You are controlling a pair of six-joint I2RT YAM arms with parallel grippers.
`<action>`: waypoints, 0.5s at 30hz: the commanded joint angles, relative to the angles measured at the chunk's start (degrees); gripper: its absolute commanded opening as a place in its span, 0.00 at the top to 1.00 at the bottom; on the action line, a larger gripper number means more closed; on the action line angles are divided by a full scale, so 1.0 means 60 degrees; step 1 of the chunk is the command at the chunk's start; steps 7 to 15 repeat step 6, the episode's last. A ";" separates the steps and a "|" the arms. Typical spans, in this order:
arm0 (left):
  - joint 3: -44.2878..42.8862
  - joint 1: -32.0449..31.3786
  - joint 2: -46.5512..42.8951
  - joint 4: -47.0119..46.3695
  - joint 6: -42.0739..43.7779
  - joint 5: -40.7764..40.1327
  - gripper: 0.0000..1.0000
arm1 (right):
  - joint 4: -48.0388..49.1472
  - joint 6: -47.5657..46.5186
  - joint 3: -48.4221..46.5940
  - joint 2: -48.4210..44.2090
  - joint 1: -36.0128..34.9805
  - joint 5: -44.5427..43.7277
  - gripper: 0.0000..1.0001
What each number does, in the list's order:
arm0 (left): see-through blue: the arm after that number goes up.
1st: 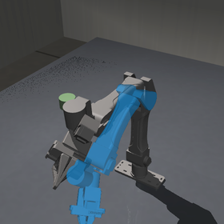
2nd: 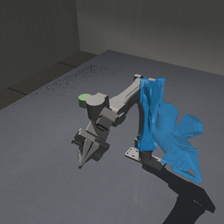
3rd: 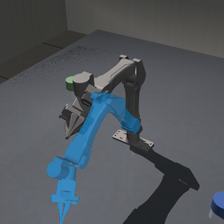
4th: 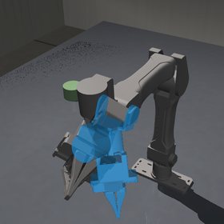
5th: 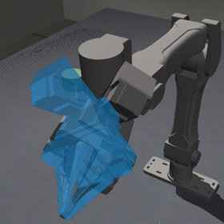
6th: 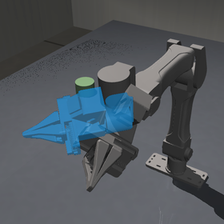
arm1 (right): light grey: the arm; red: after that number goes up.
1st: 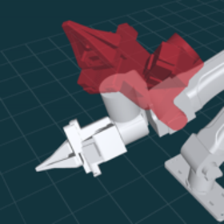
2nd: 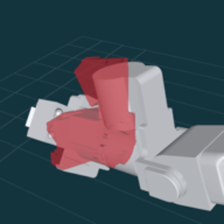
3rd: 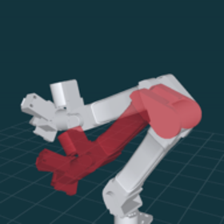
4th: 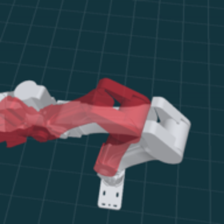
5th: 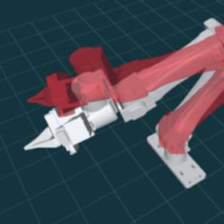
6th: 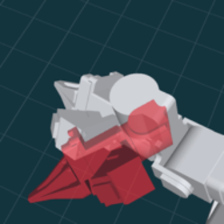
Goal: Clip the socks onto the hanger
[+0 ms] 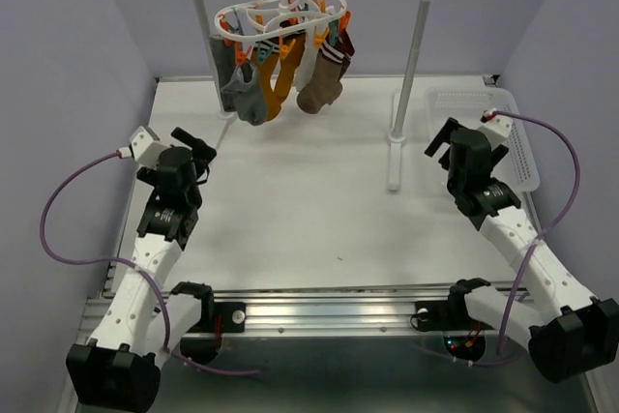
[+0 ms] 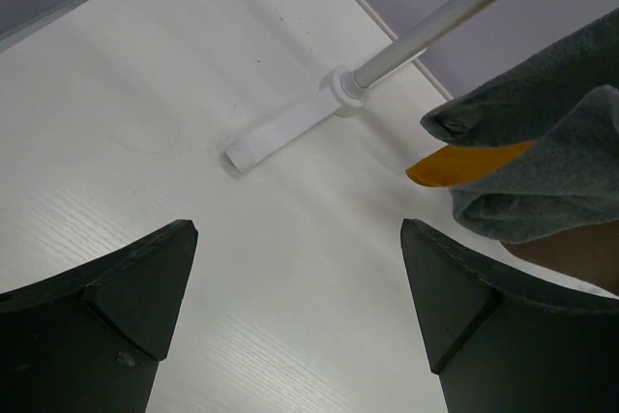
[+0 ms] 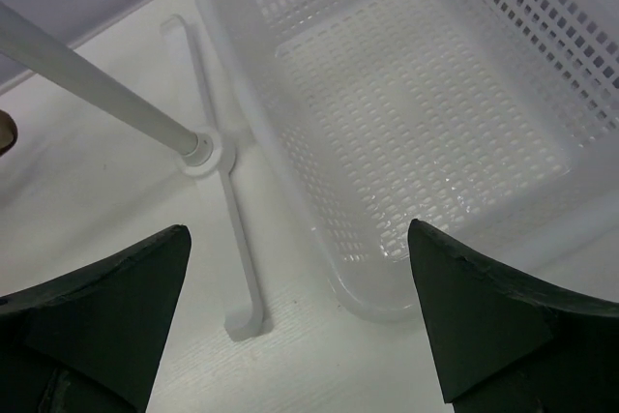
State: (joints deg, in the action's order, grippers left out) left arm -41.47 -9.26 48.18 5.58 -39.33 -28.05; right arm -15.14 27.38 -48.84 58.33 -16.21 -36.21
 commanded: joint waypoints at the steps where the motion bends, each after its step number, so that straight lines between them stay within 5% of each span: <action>1: -0.0076 0.0034 -0.0530 -0.0139 -0.0271 -0.0363 0.01 | 0.0208 0.0286 0.0039 -0.0711 -0.0009 -0.0836 0.00; 15: -0.0016 0.0034 -0.0633 -0.0228 -0.0183 -0.0349 0.01 | 0.0310 0.0359 0.0317 -0.0975 -0.0009 -0.1099 0.00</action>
